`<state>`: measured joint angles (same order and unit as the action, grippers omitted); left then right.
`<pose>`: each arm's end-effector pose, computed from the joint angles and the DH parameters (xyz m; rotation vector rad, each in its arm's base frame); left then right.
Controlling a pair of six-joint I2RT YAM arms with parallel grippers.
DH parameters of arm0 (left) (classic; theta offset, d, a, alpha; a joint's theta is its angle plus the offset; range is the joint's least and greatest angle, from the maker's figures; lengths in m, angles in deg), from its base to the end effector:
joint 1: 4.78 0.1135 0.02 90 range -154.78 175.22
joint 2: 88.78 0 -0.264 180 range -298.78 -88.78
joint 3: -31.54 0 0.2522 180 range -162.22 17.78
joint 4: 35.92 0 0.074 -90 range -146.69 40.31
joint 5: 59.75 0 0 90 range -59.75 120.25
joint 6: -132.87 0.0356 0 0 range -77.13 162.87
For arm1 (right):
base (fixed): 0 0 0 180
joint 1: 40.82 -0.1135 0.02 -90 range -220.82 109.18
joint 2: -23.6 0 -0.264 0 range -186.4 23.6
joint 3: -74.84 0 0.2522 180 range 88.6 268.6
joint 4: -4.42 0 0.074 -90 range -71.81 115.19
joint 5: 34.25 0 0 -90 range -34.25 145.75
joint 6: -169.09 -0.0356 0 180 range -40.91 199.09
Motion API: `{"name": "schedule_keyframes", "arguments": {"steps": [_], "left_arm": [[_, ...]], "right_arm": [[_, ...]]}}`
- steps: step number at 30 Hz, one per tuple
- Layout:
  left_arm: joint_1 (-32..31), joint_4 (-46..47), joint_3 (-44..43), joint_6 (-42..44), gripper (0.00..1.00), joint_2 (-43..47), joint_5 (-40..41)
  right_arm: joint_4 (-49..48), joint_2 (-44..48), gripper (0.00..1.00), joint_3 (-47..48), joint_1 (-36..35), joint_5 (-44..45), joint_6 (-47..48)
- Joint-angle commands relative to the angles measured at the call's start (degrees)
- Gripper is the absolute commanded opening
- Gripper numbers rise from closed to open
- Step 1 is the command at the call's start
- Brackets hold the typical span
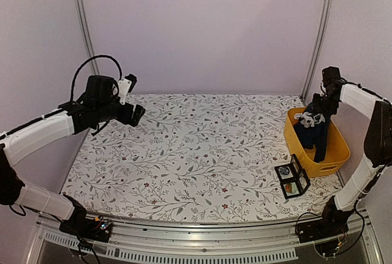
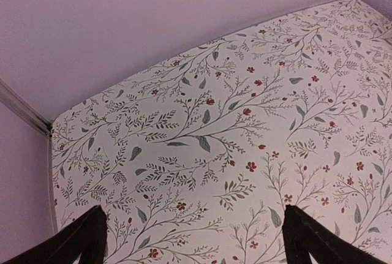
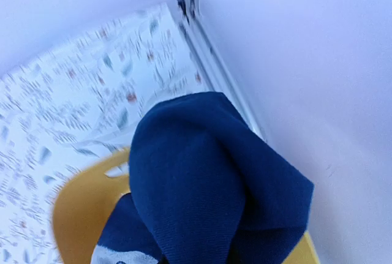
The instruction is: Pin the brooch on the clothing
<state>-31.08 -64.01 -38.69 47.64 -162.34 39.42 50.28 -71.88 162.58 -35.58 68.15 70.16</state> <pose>0.2627 -0.1235 0.2952 0.4736 2.0581 -0.0548 0.3575 -0.0405 0.2548 0.3954 2.4600 -0.2440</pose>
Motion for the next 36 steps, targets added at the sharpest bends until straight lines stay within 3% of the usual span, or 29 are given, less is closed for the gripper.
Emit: {"name": "schedule_keyframes", "arguments": {"steps": [1, 4, 9, 15, 18, 22, 24, 25, 26, 28, 30, 33, 36], "left_arm": [[-0.1, 3.6, 0.8, 1.7, 1.00, 5.2, -1.2], [0.4, 6.6, 2.7, 1.5, 1.00, 8.3, -1.9], [1.8, 9.2, 4.1, 0.9, 1.00, 10.8, -3.4], [3.6, 9.8, 4.6, -0.2, 1.00, 10.9, -1.6], [4.2, 9.9, 4.7, -0.3, 1.00, 11.1, -0.4], [5.3, 9.9, 4.8, -0.1, 1.00, 11.9, 0.9], [5.9, 10.3, 5.2, -0.2, 1.00, 12.6, 1.0], [6.2, 11.0, 5.5, -0.1, 1.00, 12.7, 1.0], [6.4, 11.3, 5.8, -0.2, 1.00, 12.7, 0.7], [6.6, 11.5, 6.1, -0.3, 1.00, 12.1, -0.4], [6.5, 10.4, 5.6, -0.2, 1.00, 10.7, -3.5], [4.9, 4.8, 2.7, 1.6, 0.97, 7.0, -8.2], [-2.2, -4.7, -1.5, 4.2, 0.83, 2.9, -6.7]], "right_arm": [[6.1, 12.5, 0.00, 18.3, -0.7, -0.7, 1.8], [3.5, 16.4, 0.00, 27.3, -4.4, -7.1, -0.6], [-10.5, 16.5, 0.00, 30.6, -22.1, -23.8, -1.6], [-15.4, 2.5, 0.00, 39.1, -40.6, -48.9, 0.5], [-15.9, -3.2, 0.00, 38.4, -45.5, -55.2, 2.7], [-16.5, -7.2, 0.03, 31.4, -46.3, -51.2, 0.5], [-17.7, -8.7, 0.18, 26.0, -46.3, -44.6, -2.2], [-17.7, -10.4, 0.34, 23.9, -46.1, -40.7, -3.7], [-17.1, -11.7, 0.43, 22.6, -45.5, -38.1, -7.0], [-16.4, -16.7, 0.51, 21.2, -41.9, -38.1, -11.5], [-17.1, -19.8, 0.53, 19.3, -36.8, -39.6, -16.7], [-13.6, -20.4, 0.54, 18.6, -33.9, -29.4, -16.2], [-10.3, -17.7, 0.54, 17.7, -34.5, -26.1, -10.7]]}}
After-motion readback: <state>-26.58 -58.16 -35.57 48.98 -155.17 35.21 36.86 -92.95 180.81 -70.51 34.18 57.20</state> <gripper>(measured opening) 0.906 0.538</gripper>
